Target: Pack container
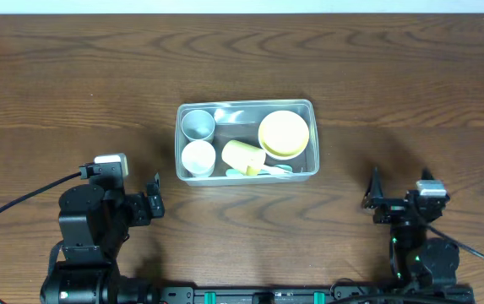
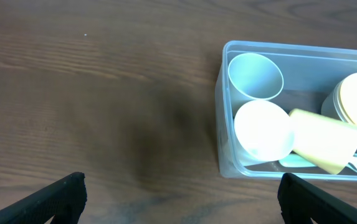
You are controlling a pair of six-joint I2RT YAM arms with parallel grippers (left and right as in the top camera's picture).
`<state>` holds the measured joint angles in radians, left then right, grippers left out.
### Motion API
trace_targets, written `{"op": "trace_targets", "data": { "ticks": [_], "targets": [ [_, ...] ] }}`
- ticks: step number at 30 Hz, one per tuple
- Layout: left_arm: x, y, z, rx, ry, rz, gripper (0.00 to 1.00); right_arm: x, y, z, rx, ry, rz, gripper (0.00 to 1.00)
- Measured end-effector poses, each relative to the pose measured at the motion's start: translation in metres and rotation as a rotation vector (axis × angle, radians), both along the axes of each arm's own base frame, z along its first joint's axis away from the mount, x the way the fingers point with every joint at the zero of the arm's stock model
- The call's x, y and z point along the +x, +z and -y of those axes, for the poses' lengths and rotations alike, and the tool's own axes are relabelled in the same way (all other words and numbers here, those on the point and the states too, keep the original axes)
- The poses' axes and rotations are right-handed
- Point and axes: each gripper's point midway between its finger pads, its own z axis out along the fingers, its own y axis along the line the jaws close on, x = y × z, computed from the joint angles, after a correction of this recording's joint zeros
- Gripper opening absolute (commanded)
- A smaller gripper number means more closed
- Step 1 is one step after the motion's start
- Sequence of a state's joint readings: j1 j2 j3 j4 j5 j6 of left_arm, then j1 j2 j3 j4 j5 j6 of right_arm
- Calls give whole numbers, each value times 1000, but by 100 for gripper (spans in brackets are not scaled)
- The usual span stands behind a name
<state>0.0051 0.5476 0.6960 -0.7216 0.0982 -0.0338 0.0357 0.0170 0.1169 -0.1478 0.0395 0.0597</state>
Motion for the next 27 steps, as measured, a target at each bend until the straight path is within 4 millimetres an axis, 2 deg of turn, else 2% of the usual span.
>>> {"op": "trace_targets", "data": {
  "ticks": [3,6,12,27],
  "targets": [
    [0,0,0,0,0,0,98,3,9,0,-6,2,70,99],
    [0,0,0,0,0,0,98,5,8,0,-9,0,96,99],
    [0,0,0,0,0,0,98,7,-33,0,3,0,-28,99],
    [0,0,0,0,0,0,98,7,-33,0,12,0,-25,99]
  ]
}}
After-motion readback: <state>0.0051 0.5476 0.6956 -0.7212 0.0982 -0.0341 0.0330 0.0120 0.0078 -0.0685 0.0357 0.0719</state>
